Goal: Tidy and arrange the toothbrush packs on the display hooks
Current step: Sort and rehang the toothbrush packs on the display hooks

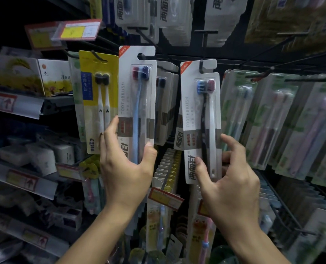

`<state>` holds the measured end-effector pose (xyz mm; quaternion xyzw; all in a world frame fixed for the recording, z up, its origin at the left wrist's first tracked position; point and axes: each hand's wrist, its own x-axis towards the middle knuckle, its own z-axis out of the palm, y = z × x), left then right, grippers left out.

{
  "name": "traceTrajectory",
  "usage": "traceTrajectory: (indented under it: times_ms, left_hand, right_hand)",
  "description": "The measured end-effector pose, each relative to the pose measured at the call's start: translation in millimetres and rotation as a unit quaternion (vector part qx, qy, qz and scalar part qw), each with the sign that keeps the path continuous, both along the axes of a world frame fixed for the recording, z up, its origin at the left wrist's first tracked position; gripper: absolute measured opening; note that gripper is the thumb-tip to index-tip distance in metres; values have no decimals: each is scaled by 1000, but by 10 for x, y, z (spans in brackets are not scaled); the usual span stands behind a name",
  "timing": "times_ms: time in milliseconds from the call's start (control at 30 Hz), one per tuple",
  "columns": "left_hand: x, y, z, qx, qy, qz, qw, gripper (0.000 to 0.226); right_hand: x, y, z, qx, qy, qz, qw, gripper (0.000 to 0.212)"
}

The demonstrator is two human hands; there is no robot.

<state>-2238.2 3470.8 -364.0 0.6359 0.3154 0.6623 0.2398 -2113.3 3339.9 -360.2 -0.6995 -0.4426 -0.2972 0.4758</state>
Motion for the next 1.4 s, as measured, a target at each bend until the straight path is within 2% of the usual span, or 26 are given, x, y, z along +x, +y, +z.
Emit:
traceTrajectory:
  times_ms: [267, 533, 700, 867, 967, 1200, 1400]
  left_hand:
    - [16, -1, 30, -11, 43, 5, 999, 79]
    - [53, 92, 40, -4, 118, 45, 992, 86]
    - [29, 105, 25, 35, 161, 77, 983, 87]
    - [26, 139, -9, 139, 211, 62, 966, 83]
    - [31, 159, -14, 172, 246, 60, 952, 77]
    - [94, 236, 24, 166, 296, 72, 938, 60]
    - [255, 372, 31, 161, 287, 55, 943, 65]
  right_hand:
    - [-8, 9, 17, -34, 4, -13, 999, 67]
    - [31, 27, 36, -90, -73, -28, 993, 70]
    - [17, 58, 29, -128, -87, -49, 987, 64]
    - [0, 94, 7, -137, -101, -51, 984, 58]
    - [13, 112, -3, -139, -97, -48, 984, 59]
    - [37, 185, 2, -152, -98, -65, 981, 59]
    - [64, 350, 78, -185, -73, -82, 977, 63]
